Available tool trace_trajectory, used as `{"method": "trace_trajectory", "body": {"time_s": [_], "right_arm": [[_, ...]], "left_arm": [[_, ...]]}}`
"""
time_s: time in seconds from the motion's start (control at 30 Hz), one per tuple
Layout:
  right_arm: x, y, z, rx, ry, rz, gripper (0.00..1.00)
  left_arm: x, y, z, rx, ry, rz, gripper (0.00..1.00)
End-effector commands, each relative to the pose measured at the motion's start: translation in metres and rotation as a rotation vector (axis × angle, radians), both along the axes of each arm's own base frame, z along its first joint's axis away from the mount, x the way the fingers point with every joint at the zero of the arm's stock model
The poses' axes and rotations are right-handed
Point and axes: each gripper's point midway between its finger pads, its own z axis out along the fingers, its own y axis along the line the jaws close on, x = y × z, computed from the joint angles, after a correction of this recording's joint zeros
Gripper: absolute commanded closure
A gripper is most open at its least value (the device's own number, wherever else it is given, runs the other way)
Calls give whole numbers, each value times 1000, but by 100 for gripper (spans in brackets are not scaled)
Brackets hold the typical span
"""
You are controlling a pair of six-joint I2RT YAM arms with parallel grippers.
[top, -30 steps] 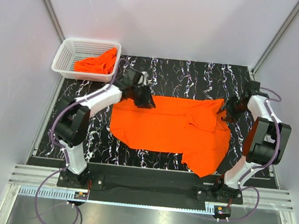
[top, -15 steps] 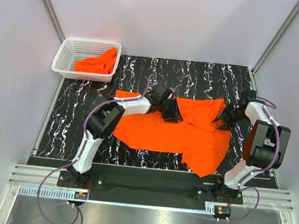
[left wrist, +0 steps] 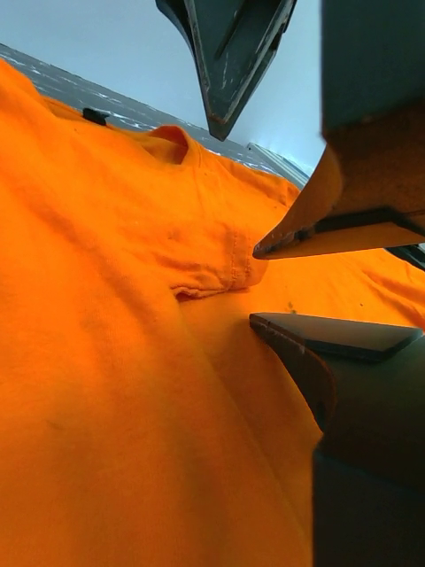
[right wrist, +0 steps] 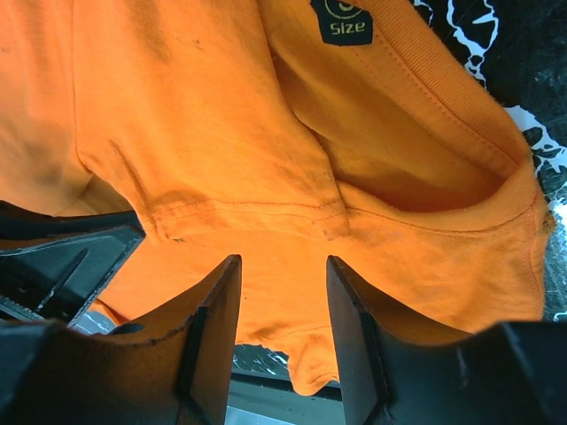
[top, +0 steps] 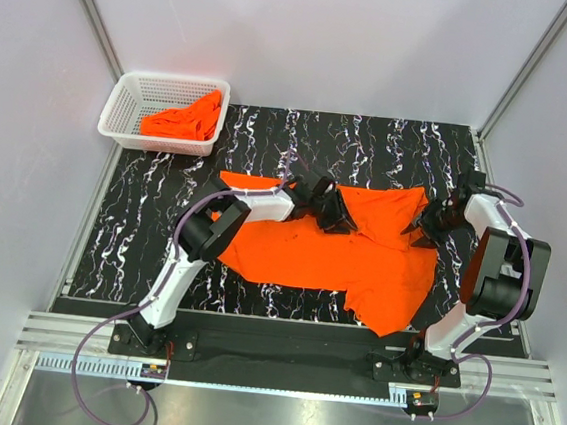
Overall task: Fold and stack the t-shirts
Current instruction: Fold the tshirt
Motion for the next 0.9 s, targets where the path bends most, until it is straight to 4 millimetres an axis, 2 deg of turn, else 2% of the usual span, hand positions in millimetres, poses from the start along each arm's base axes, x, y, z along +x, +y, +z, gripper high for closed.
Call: {"method": "trace_trajectory", "body": {"time_s": [0.0, 0.2, 0.4, 0.7, 0.77, 0.8, 0.87], "right_arm": [[3, 3, 4, 6, -37, 25, 50], [1, 4, 0, 15, -28, 23, 51], [1, 3, -7, 9, -17, 20, 51], [5, -3, -20, -12, 9, 15, 51], [8, -3, -20, -13, 10, 14, 51], [8, -3, -22, -11, 13, 16, 51], [10, -4, -23, -13, 14, 16, 51]], "left_arm": [[9, -23, 24, -76, -57, -5, 64], [5, -31, 20, -76, -49, -8, 64], [4, -27, 7, -51, -16, 6, 64], [2, -26, 0, -17, 3, -8, 60], [1, -26, -2, -16, 8, -10, 63], [0, -27, -3, -18, 13, -16, 69], [1, -28, -1, -21, 10, -20, 76]]}}
